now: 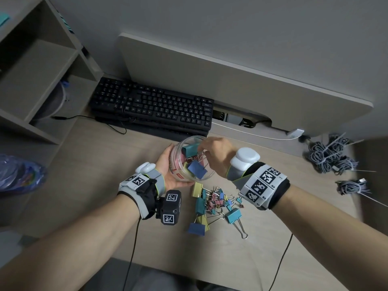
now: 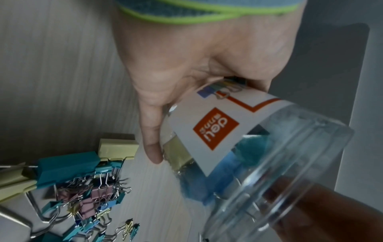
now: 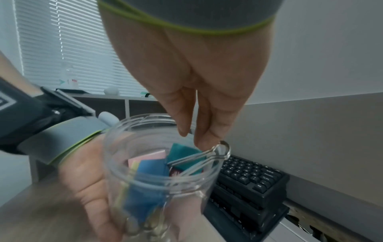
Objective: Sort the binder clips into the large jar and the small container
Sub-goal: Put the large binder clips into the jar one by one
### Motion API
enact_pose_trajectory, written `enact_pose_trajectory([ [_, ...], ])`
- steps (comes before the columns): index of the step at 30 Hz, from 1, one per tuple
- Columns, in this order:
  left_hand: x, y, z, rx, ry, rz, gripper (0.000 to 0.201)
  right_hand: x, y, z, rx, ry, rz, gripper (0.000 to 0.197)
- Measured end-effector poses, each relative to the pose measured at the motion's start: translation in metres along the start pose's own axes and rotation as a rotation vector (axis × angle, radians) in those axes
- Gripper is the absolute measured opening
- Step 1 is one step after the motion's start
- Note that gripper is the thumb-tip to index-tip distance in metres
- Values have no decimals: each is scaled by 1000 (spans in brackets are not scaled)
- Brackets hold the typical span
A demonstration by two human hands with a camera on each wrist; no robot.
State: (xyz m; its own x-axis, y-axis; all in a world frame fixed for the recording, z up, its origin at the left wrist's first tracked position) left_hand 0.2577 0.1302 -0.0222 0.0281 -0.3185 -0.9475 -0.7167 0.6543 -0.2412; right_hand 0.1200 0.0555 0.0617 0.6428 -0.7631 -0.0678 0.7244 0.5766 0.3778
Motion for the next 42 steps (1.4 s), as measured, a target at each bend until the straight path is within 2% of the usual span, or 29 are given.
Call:
enact_pose_trajectory([
  [4, -6, 4, -6, -5, 27, 1, 69, -6, 9, -10, 26, 187, 25, 29],
  [11, -4, 4, -2, -10, 25, -15, 71, -6, 5, -5, -33, 35, 64, 24],
  [15, -3, 5, -2, -6, 25, -21, 71, -4, 6, -10, -196, 170, 18, 18],
  [19, -3, 8, -4, 23, 21, -31, 71, -4, 11, -14, -293, 243, -39, 17],
  [22, 0, 9, -1, 24, 19, -27, 72, -4, 12, -13, -209, 207, 16, 15],
  [24, 1, 8, 1, 25, 9, -25, 73, -5, 14, -11, -164, 241, 47, 15],
  [29, -1, 6, -2, 27, 36, -19, 72, -12, 26, -1, -62, 250, 104, 26],
  [34, 0, 2, 3, -3, 49, 4, 79, -6, 11, 13, 118, 156, 43, 23],
  [37, 0, 1, 2, -12, 43, 4, 76, -6, 3, 6, 77, 158, -18, 23],
  [42, 0, 6, -4, 32, 42, 10, 75, -10, 4, -8, -76, 238, 24, 24],
])
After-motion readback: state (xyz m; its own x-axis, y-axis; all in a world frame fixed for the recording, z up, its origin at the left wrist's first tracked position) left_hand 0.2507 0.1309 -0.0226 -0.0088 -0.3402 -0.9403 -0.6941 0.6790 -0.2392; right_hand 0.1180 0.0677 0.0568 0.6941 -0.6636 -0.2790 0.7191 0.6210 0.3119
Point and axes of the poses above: each hand's wrist, its own x-axis towards the middle knuckle, its own z-axis out of the back of the hand, y = z × x, the point moved 1 cm from there along x, towards the middle knuckle, and after that the axes turned 12 degrees about -y, right-handed, at the moved point
